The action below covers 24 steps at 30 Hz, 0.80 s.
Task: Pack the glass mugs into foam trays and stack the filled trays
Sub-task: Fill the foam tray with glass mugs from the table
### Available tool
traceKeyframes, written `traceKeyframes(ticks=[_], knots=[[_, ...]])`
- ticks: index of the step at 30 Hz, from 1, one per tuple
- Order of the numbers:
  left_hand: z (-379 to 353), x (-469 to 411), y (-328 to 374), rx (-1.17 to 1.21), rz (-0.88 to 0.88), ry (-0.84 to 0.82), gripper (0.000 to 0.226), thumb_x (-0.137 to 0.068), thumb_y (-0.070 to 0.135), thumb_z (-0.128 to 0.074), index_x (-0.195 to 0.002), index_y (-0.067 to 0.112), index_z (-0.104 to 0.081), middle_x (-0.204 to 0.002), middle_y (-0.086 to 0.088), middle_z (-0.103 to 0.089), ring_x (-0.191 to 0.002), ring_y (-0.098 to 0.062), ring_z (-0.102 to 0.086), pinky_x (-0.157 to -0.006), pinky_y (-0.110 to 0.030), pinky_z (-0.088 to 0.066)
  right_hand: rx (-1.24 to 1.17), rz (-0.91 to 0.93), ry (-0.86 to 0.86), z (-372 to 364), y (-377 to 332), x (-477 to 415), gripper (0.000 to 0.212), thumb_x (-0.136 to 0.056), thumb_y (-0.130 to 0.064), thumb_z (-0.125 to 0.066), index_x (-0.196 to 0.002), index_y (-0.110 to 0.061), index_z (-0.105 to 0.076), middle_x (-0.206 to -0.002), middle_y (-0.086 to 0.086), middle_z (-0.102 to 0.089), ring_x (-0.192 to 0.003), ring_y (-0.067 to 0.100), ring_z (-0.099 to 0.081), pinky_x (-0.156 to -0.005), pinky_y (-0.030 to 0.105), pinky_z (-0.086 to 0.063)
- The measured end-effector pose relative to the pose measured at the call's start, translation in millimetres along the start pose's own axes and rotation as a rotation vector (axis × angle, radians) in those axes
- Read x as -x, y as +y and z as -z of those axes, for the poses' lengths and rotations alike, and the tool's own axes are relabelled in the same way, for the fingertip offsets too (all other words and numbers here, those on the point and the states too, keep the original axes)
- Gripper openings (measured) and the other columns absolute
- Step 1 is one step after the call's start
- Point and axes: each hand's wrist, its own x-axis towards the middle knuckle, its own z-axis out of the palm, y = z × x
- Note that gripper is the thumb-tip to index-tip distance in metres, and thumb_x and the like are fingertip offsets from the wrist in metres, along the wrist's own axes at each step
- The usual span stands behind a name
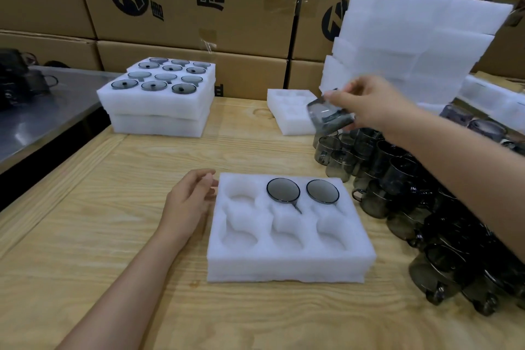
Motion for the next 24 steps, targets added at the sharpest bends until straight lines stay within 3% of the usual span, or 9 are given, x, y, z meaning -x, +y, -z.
traceKeyframes(ticks=[3,6,8,11,14,17,19,21,24], knots=[[3.5,3.8,2.5,0.025,-0.035,-0.170,0.030,-0.083,0.026,-0.065,-0.113,0.025,-0.060,-0.109,0.001,-0.064,-0.093,-0.005,-0.063,-0.077,-0.014,-0.048,0.114,-0.001,-0.121,-36.2,-11.3,12.4,0.038,-0.079,-0.050,-0.068,-0.097,-0.019,-0.054,-0.098,0.007,-0.061,-0.071,0.024,-0.068,-0.067,0.038,-0.059],[3.8,6.8,4.2,-0.020,-0.034,-0.242,0.045,-0.070,0.030,-0.064,-0.115,0.031,-0.060,-0.117,0.005,-0.062,-0.104,-0.011,-0.060,-0.082,-0.018,-0.048,0.254,0.018,-0.222,-63.3,-14.8,21.2,0.034,-0.085,-0.049,-0.060,-0.088,-0.015,-0.061,-0.080,0.005,-0.061,-0.040,0.009,-0.057,-0.041,0.014,-0.045],[-0.7,8.5,6.6,-0.022,-0.061,-0.236,0.046,-0.070,0.029,-0.062,-0.115,0.034,-0.059,-0.121,0.005,-0.061,-0.110,-0.013,-0.058,-0.089,-0.020,-0.046,0.316,0.009,-0.229,-77.4,-15.5,23.5,0.033,-0.088,-0.043,-0.053,-0.076,-0.012,-0.053,-0.063,0.001,-0.053,-0.029,0.008,-0.048,-0.030,0.012,-0.031],[-7.2,11.9,13.6,-0.070,-0.180,-0.210,0.051,-0.070,0.038,-0.065,-0.119,0.044,-0.052,-0.131,0.012,-0.056,-0.117,0.003,-0.051,-0.090,-0.010,-0.038,0.302,-0.070,-0.267,-94.9,-18.4,25.2,0.034,-0.089,-0.041,-0.045,-0.070,-0.012,-0.044,-0.068,0.004,-0.050,-0.041,0.020,-0.047,-0.043,0.018,-0.035],[-9.7,17.0,18.4,-0.055,-0.295,-0.221,0.059,-0.071,0.048,-0.068,-0.127,0.044,-0.050,-0.134,0.018,-0.054,-0.125,0.005,-0.045,-0.090,-0.006,-0.037,0.251,-0.138,-0.313,-109.3,-20.0,24.2,0.033,-0.091,-0.038,-0.042,-0.081,-0.007,-0.049,-0.076,0.009,-0.050,-0.048,0.024,-0.047,-0.053,0.025,-0.041],[-11.7,16.0,18.1,-0.021,-0.297,-0.203,0.053,-0.075,0.039,-0.079,-0.123,0.042,-0.057,-0.123,0.021,-0.062,-0.120,0.003,-0.052,-0.095,-0.013,-0.043,0.240,-0.167,-0.350,-119.2,-20.9,24.5,0.039,-0.093,-0.041,-0.039,-0.092,-0.006,-0.056,-0.078,0.009,-0.051,-0.052,0.025,-0.046,-0.049,0.025,-0.039],[-11.0,12.8,16.9,-0.014,-0.266,-0.176,0.047,-0.075,0.038,-0.076,-0.118,0.044,-0.058,-0.118,0.025,-0.064,-0.116,0.004,-0.055,-0.096,-0.019,-0.045,0.240,-0.155,-0.390,-121.3,-20.1,23.8,0.052,-0.092,-0.056,-0.038,-0.096,-0.008,-0.060,-0.078,0.007,-0.053,-0.051,0.022,-0.045,-0.045,0.022,-0.037],[-9.6,10.5,15.8,-0.017,-0.238,-0.187,0.040,-0.079,0.039,-0.072,-0.115,0.047,-0.057,-0.115,0.029,-0.064,-0.113,0.007,-0.056,-0.093,-0.016,-0.044,0.233,-0.138,-0.476,-120.1,-17.8,23.8,0.061,-0.086,-0.068,-0.042,-0.101,-0.011,-0.061,-0.078,0.002,-0.057,-0.047,0.015,-0.044,-0.040,0.017,-0.035],[-9.8,8.4,13.4,0.011,-0.204,-0.227,0.032,-0.084,0.039,-0.066,-0.113,0.048,-0.056,-0.117,0.028,-0.064,-0.114,0.007,-0.055,-0.092,-0.013,-0.043,0.267,-0.084,-0.524,-121.1,-10.4,26.1,0.054,-0.080,-0.062,-0.057,-0.104,-0.013,-0.057,-0.079,0.001,-0.058,-0.045,0.012,-0.044,-0.038,0.017,-0.034]])
